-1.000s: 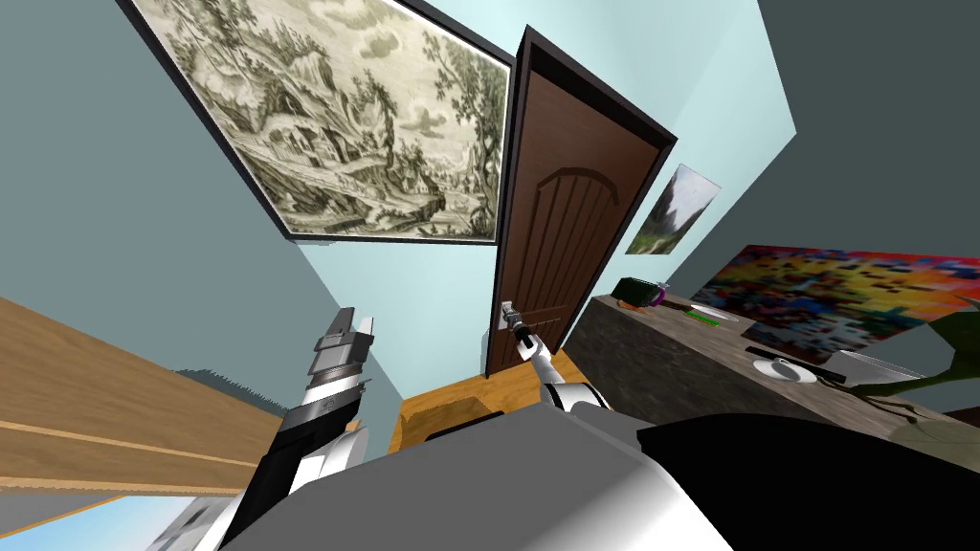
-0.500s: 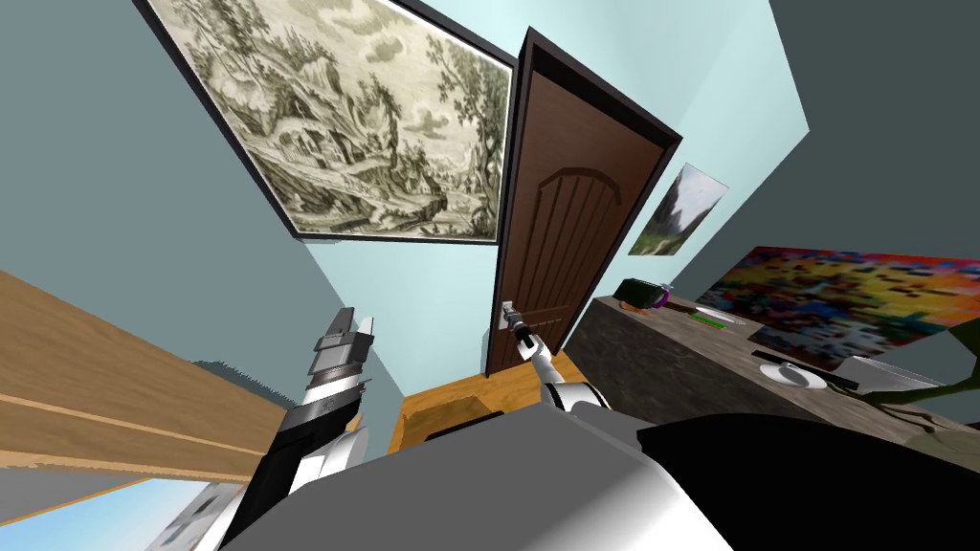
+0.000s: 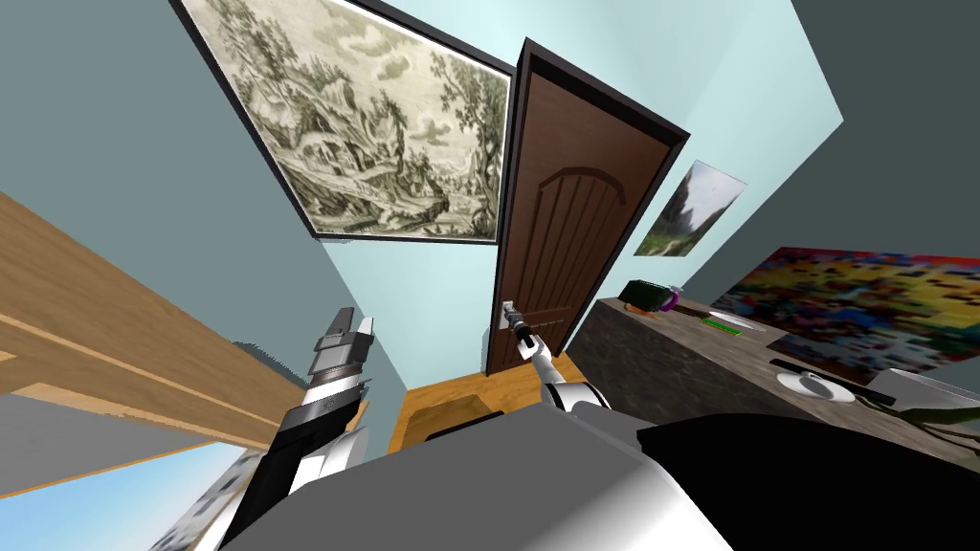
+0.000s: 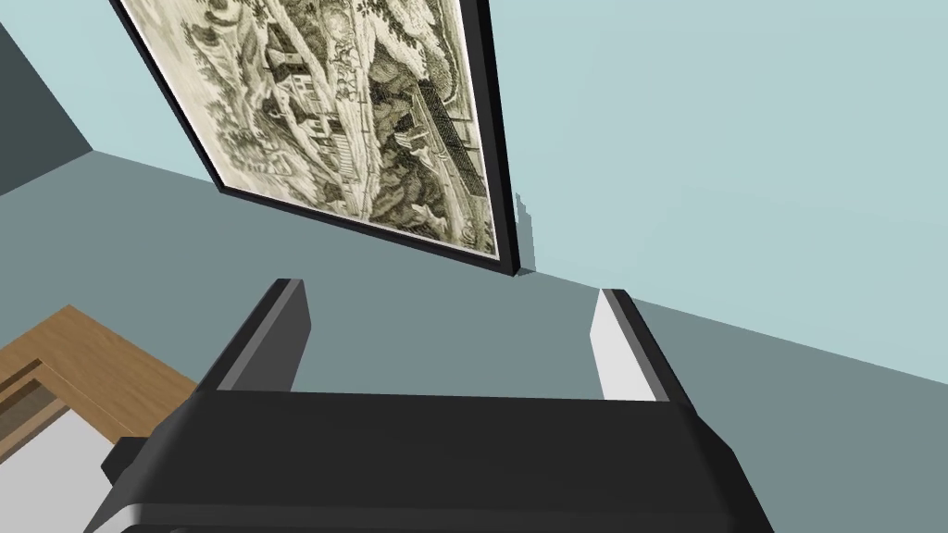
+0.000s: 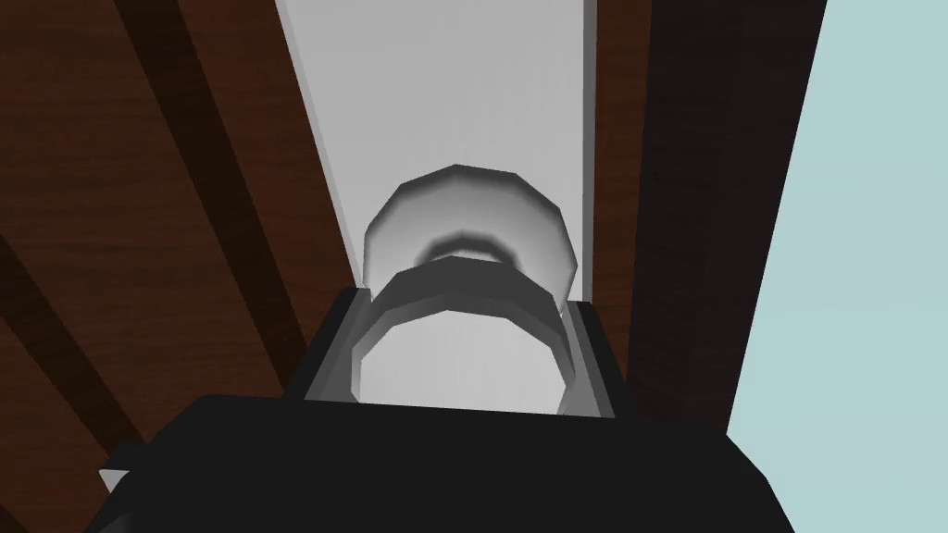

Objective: Pull the door open

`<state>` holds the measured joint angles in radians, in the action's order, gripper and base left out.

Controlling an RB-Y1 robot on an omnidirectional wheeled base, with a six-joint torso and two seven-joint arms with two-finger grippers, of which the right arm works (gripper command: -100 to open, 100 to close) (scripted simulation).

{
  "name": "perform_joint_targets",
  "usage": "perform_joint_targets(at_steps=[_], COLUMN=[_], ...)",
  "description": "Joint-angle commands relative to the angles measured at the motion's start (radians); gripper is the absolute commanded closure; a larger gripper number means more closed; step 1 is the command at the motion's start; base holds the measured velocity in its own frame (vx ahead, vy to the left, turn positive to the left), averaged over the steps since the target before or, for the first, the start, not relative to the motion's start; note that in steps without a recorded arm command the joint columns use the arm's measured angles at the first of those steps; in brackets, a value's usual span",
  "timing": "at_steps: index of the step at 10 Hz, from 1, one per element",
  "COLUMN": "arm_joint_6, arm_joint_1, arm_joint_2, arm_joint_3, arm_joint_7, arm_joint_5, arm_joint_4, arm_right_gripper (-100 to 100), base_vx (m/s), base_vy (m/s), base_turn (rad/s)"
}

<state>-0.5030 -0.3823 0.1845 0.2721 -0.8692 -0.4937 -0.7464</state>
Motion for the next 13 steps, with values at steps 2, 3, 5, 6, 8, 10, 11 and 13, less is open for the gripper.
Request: perform_joint_targets(at_steps=[2, 3, 5, 6, 8, 10, 11, 13], arm_joint_6=[-0.001, -0.001, -0.001, -0.001, -0.001, -0.001, -0.001, -0.001], arm_joint_1=[0.0, 0.0, 0.001, 0.001, 0.001, 0.001, 0.001, 0.002], arm_joint_2=[0.0, 0.001, 0.004, 0.004, 0.007, 0.009, 0.011, 0.012], arm_joint_3=[-0.008, -0.01, -0.015, -0.015, -0.021, -0.024, -0.027, -0.03], arm_joint_7=[0.07, 0.095, 0.153, 0.159, 0.222, 0.261, 0.288, 0.336], arm_joint_5=[0.038, 0.053, 0.089, 0.089, 0.127, 0.146, 0.168, 0.189], arm_joint_4=[0.003, 0.003, 0.004, 0.004, 0.005, 0.006, 0.007, 0.007], arm_right_gripper=[100, 100, 100, 100, 100, 100, 100, 100], base_vx=[-0.058, -0.069, -0.055, -0.041, -0.041, -0.037, -0.06, -0.04], base_vy=[-0.048, -0.06, -0.051, -0.037, -0.033, -0.033, -0.054, -0.025], base_turn=[0.094, 0.109, 0.109, 0.043, 0.087, 0.059, 0.106, 0.054])
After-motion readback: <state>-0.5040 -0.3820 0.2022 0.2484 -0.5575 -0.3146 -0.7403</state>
